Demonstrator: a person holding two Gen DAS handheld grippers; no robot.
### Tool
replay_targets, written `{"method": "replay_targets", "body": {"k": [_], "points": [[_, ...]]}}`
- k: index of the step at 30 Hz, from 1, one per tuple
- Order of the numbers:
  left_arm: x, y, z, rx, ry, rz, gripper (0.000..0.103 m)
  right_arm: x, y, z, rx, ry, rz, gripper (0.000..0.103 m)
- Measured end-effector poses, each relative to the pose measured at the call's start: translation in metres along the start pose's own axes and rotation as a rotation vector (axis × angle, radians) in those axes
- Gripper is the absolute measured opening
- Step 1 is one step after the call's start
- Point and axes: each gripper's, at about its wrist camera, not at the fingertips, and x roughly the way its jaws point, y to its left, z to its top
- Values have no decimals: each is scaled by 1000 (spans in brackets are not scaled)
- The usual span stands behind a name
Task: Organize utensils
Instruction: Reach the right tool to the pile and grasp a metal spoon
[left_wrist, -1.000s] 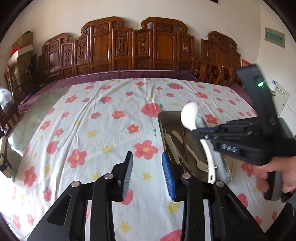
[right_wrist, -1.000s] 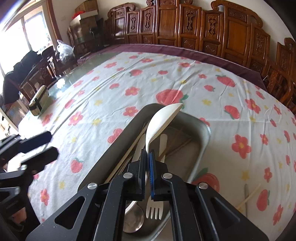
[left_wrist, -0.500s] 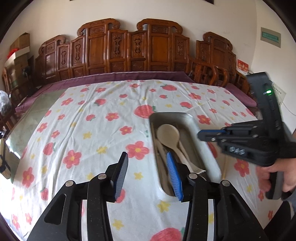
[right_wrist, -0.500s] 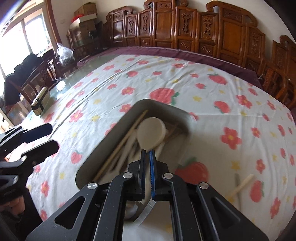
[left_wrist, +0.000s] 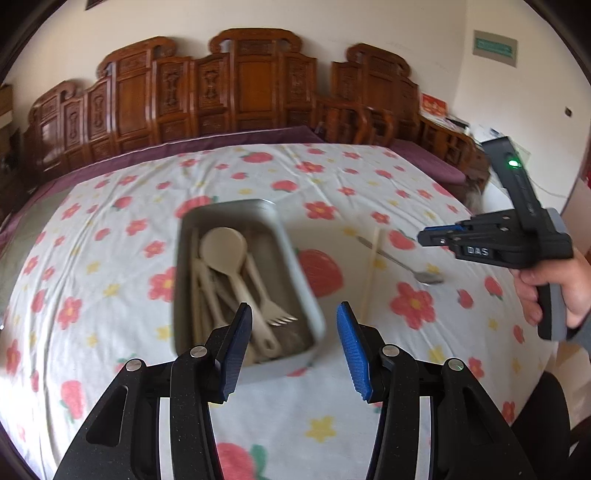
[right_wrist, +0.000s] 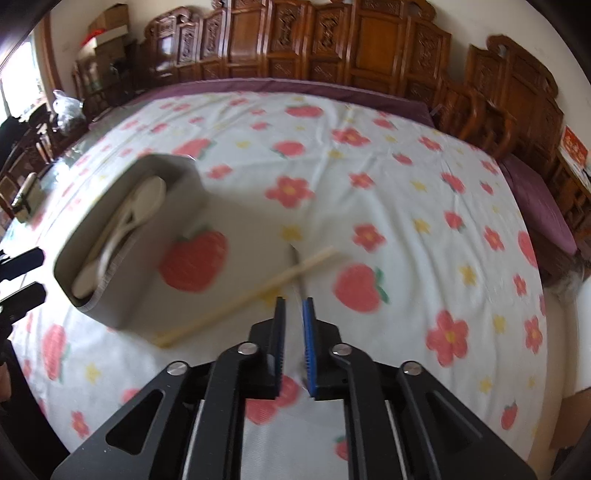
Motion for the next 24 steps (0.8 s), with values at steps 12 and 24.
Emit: {"method": "replay_targets", "body": {"k": [12,24], "points": [[15,-35,-14,70,29,-32,72,45,-7,-16,-9,98,1,16],[21,-49,-19,94,54,-58,74,56,-1,-10,-35,165,-13,4]]}}
